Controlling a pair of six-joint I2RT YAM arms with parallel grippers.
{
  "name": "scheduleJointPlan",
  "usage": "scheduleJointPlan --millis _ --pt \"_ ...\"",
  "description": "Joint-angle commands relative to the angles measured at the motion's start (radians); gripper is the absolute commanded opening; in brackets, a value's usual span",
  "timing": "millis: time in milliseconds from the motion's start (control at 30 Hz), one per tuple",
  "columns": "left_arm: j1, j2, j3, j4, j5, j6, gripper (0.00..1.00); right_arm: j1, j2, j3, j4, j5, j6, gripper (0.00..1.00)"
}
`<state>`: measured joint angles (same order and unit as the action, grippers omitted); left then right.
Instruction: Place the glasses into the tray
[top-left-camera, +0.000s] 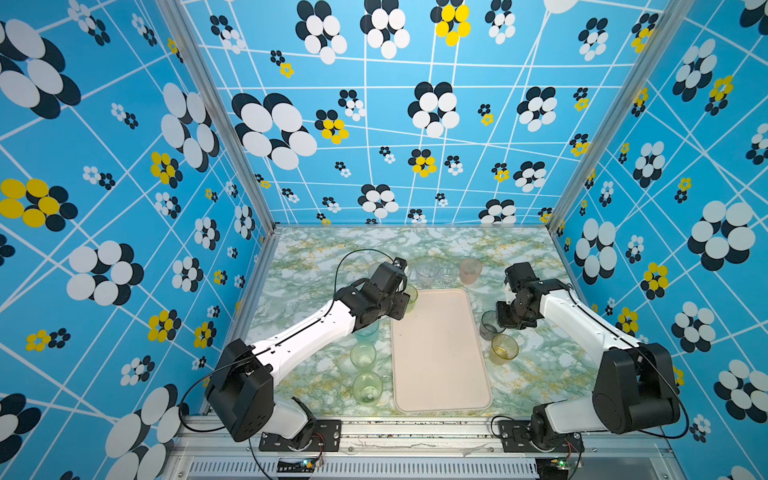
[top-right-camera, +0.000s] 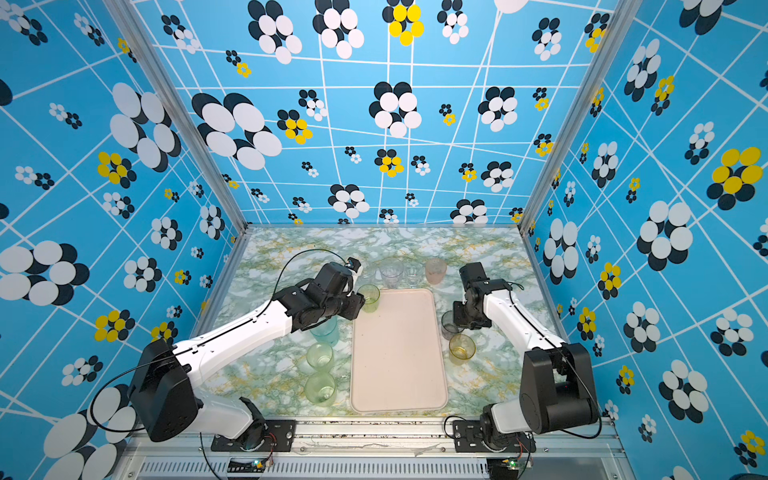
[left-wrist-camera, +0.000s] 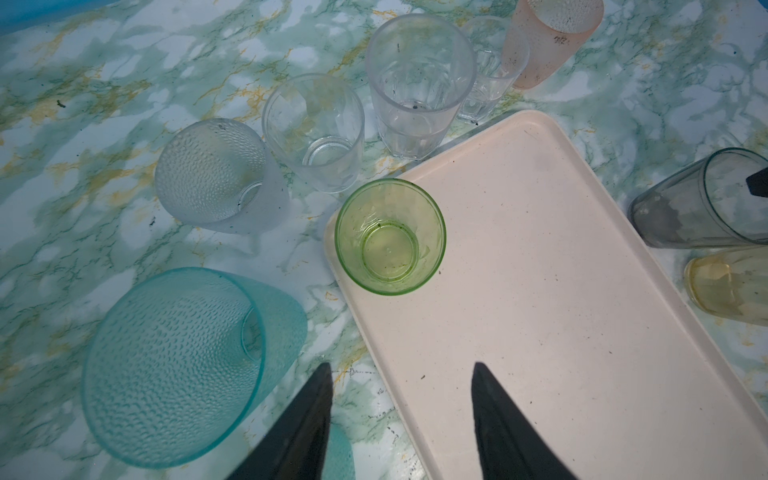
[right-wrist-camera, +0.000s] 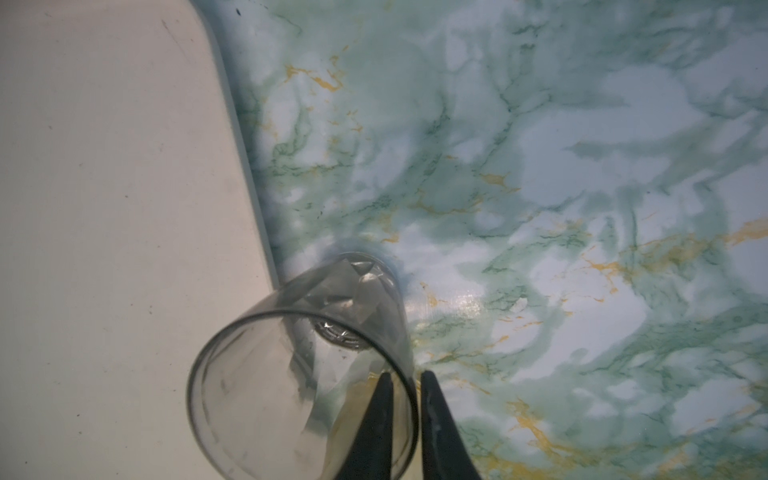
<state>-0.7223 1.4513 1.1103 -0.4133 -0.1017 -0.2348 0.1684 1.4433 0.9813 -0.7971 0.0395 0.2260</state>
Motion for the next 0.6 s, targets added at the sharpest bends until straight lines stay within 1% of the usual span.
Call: scheduleJointPlan --millis 0,367,567 --pt "-0.005 0.006 0.019 0.005 -0.006 0.019 0.55 -0.006 0.008 -0.001 -0.005 -0.004 0.019 0.13" --pt "-0.002 0.007 0.011 0.011 -0.013 0.018 0.55 -0.006 -0.007 0.050 -0.001 -0.001 0.020 0.05" --pt "-0.001 0.007 0.010 0.012 -0.015 0.017 0.55 -0.007 -0.012 0.108 -0.012 -0.009 0.012 0.03"
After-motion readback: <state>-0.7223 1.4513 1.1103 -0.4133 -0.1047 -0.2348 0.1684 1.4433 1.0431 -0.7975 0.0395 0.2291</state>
